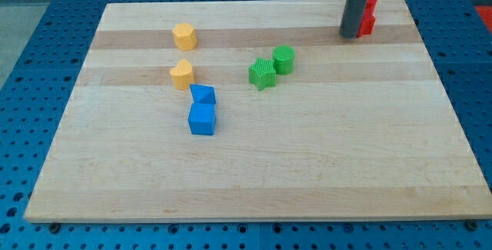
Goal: Move the red star closer to the red circle
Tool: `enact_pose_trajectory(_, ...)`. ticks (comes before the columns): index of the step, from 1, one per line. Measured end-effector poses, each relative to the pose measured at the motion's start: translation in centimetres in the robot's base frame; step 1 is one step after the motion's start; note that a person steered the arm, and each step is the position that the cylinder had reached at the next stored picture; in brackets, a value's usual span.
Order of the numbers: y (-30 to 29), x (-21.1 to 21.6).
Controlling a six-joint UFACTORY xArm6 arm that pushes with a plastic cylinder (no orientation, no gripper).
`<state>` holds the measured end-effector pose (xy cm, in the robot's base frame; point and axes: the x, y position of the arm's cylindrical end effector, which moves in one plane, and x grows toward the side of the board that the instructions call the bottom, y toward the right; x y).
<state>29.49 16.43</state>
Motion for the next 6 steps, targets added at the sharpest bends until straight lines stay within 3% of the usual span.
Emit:
enact_pose_trajectory(2,-2.9,-1.8)
enact_pose_trajectory(6,1.0,-1.8)
